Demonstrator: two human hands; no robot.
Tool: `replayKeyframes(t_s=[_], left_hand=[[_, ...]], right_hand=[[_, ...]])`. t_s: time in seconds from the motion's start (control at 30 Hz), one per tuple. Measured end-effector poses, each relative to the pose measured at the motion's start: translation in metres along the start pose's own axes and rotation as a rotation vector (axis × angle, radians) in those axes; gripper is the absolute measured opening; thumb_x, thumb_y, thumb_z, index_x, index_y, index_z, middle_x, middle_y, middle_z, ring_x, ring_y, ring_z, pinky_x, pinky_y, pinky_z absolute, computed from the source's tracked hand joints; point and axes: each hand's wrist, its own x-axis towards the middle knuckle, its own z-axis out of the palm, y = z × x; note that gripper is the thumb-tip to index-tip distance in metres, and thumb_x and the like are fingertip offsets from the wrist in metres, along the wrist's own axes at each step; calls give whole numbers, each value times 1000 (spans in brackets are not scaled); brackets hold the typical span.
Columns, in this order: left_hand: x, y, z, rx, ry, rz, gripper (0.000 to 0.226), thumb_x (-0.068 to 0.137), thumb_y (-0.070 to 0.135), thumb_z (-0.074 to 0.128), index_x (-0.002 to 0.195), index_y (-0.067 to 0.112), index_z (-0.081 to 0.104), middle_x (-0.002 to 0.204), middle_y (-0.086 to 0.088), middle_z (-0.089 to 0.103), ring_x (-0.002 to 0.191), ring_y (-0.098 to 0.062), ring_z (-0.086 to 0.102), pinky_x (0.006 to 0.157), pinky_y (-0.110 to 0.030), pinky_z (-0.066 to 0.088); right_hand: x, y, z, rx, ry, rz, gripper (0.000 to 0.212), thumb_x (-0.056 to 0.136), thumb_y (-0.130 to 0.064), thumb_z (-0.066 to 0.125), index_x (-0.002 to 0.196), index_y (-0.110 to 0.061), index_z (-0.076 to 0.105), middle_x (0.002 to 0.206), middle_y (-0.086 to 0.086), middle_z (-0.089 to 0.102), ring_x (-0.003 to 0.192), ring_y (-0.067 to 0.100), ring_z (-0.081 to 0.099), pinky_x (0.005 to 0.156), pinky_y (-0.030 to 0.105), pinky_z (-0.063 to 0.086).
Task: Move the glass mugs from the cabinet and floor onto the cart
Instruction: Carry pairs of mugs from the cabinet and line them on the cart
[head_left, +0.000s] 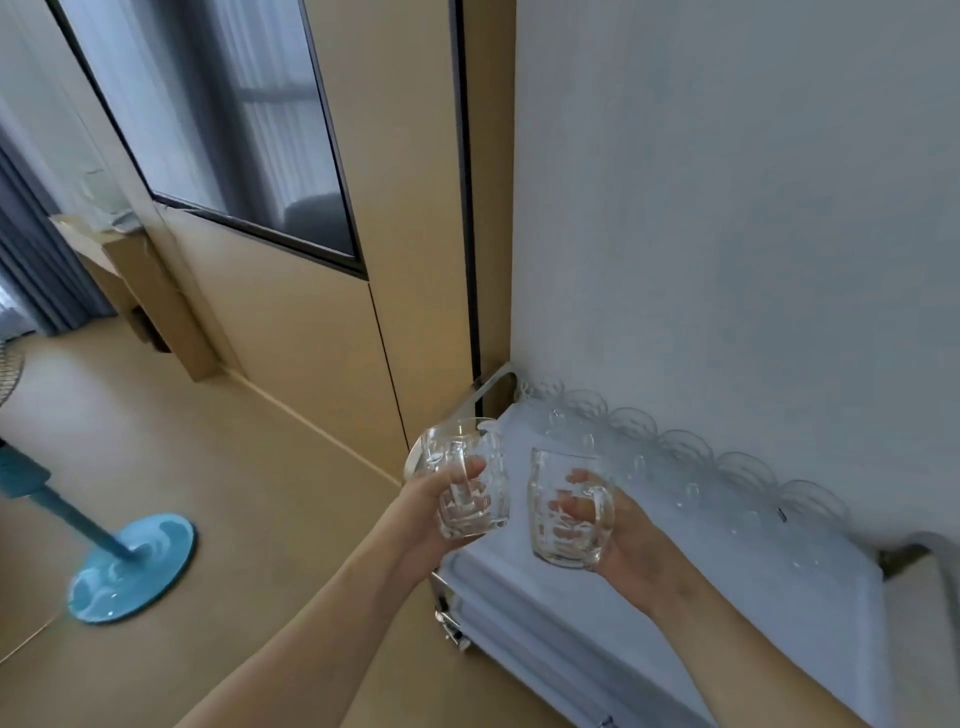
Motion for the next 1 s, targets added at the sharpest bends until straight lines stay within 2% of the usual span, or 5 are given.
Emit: replayKeyframes(t_s=[0.17,0.33,0.53,0.67,1.0], left_hand=[[37,-7,-15,33,-37,-114,46,76,26,82,117,11,69,99,-10,71,89,-28,68,99,-49,50],[77,-14,-15,-18,-59,-175,41,81,20,77,119,9,66,98,-9,70,76,-22,70,70,-35,58],[139,-14,-18,93,-11,-175,76,68,18,89,136,7,56,118,-15,69,97,-29,72,76,-38,58],[170,-10,-12,187,57,-182,76,55,10,88,125,6,60,105,-14,74,83,-26,74,65,-35,57],[270,-46,-20,419,261,-163,97,36,23,97,122,25,52,119,-2,61,116,-25,60,93,-38,48]], right_hand=[[9,24,-8,96,157,44,71,70,-38,80,132,-12,57,122,22,67,103,39,65,96,58,49],[34,33,-28,154,232,84,34,80,-23,79,109,-10,68,102,16,69,90,35,64,82,46,52],[89,32,-49,-11,335,113,71,67,-18,86,130,-4,58,106,18,71,84,25,71,72,37,60],[120,29,-58,-1,408,144,20,87,6,67,97,-10,74,81,20,72,62,22,66,56,30,52],[178,61,-105,-152,497,89,78,47,3,96,102,-44,67,94,-26,71,89,-6,68,73,36,62]])
